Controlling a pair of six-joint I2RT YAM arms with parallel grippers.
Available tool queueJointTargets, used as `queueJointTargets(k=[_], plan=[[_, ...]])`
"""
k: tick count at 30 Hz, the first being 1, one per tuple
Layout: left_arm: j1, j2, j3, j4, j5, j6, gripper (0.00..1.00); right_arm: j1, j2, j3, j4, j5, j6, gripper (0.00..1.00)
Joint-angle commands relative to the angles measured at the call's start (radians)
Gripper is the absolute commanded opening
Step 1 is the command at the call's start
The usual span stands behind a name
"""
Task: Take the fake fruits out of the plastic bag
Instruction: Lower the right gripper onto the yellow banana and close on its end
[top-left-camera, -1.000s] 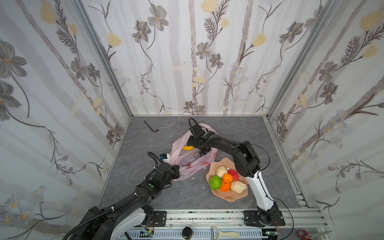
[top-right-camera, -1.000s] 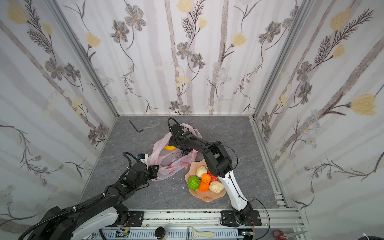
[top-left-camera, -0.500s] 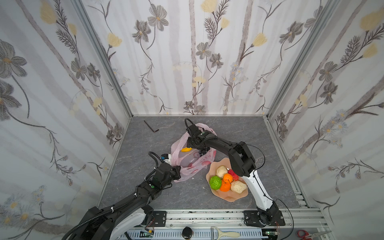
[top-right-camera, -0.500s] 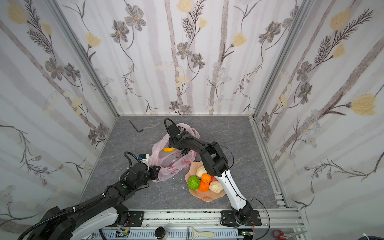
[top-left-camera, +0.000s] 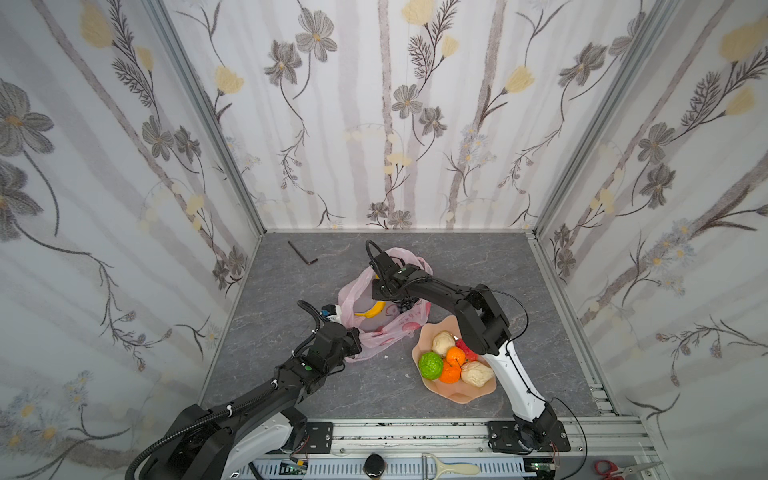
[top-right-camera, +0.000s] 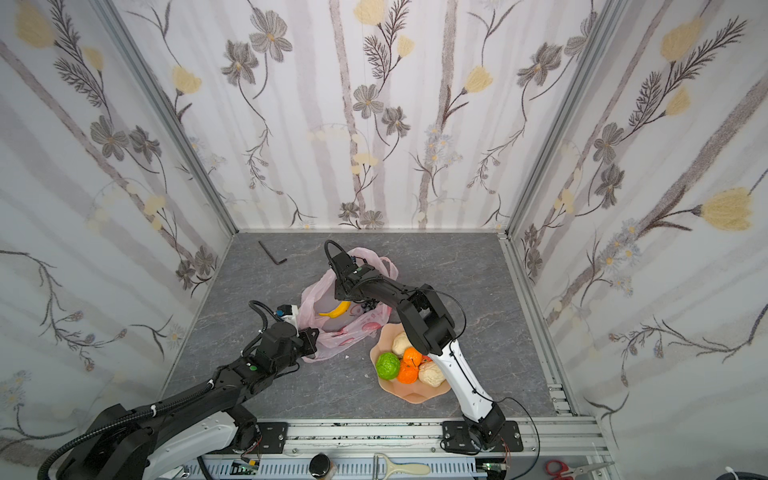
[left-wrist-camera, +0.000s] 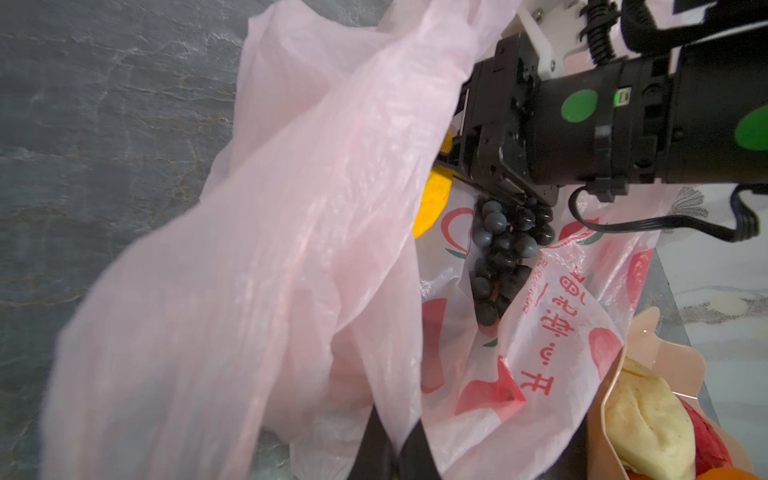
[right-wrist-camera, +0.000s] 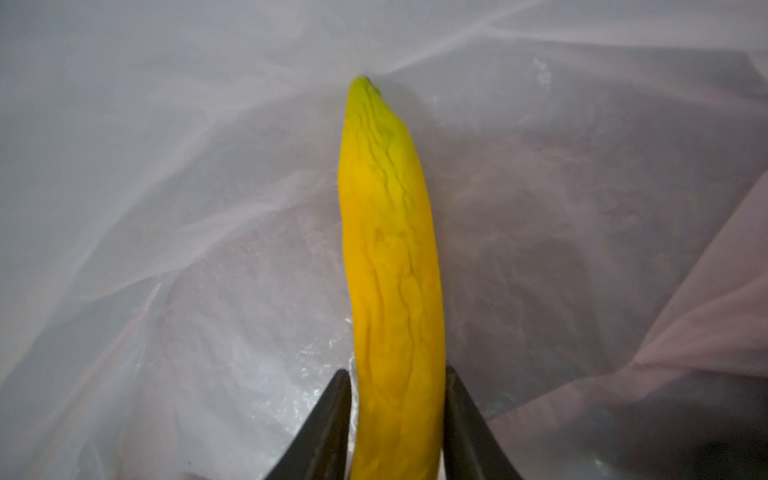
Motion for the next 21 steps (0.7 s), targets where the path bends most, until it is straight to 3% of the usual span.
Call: queueJointTargets(k=[1,9,16,21], plan=[[0.000,-0.001,0.012,-0.010,-0.021,0.015,0.00,-0.004,-0.004,-0.002,0.046,-0.035,-0.014,0.35],[0.001,0.007,0.012,-0.016,-0.015,0.028,0.00,-0.008,-0.071,-0.025,0.079,-0.081,-0.028,0.24],[-0.002,0.052,0.028,-0.021,0.010,0.071,0.00,-0.011,-0.154,-0.093,0.118,-0.123,-0.030,0.22],[-0.001,0.090,0.045,-0.051,-0.059,0.061,0.00,-0.013,-0.224,-0.207,0.167,-0.166,-0.034,0.22]])
